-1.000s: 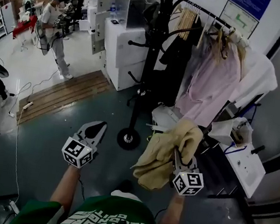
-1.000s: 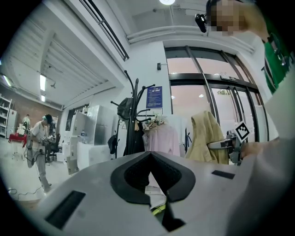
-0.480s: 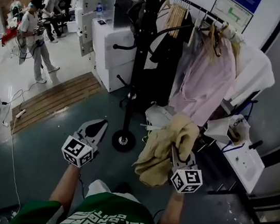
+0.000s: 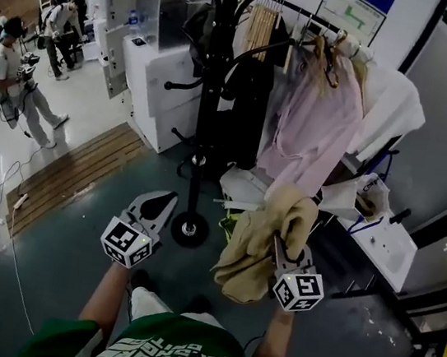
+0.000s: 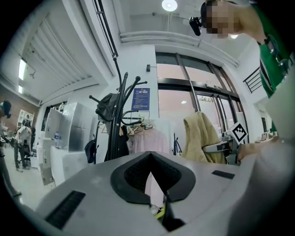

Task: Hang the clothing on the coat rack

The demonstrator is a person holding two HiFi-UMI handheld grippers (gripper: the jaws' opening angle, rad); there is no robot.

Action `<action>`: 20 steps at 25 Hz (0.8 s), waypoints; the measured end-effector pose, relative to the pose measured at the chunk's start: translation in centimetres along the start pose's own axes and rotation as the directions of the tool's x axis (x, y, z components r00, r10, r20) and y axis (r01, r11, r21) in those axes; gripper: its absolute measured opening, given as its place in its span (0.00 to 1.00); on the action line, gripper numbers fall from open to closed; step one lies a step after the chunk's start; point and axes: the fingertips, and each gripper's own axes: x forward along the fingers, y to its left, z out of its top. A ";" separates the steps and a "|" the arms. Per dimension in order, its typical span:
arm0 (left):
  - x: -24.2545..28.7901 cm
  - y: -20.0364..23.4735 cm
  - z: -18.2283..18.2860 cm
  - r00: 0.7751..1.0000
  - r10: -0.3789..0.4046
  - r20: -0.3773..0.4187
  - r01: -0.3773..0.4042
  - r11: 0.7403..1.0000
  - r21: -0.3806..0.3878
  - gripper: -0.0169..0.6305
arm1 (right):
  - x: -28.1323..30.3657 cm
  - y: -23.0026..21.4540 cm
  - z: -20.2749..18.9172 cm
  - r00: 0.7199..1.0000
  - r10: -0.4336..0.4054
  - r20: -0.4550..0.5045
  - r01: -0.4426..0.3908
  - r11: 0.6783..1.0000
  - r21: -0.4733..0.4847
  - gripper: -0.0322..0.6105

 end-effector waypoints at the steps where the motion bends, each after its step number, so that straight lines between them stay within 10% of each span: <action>1: 0.2 0.3 0.1 1.000 -0.018 0.000 0.018 1.000 0.002 0.03 | 0.1 0.2 0.1 1.000 -0.016 0.003 0.016 1.000 0.002 0.18; 20: 3.3 6.3 2.2 0.976 -0.217 0.018 0.217 0.976 -0.001 0.03 | 3.6 2.9 3.7 0.980 -0.188 0.063 0.186 0.982 0.044 0.18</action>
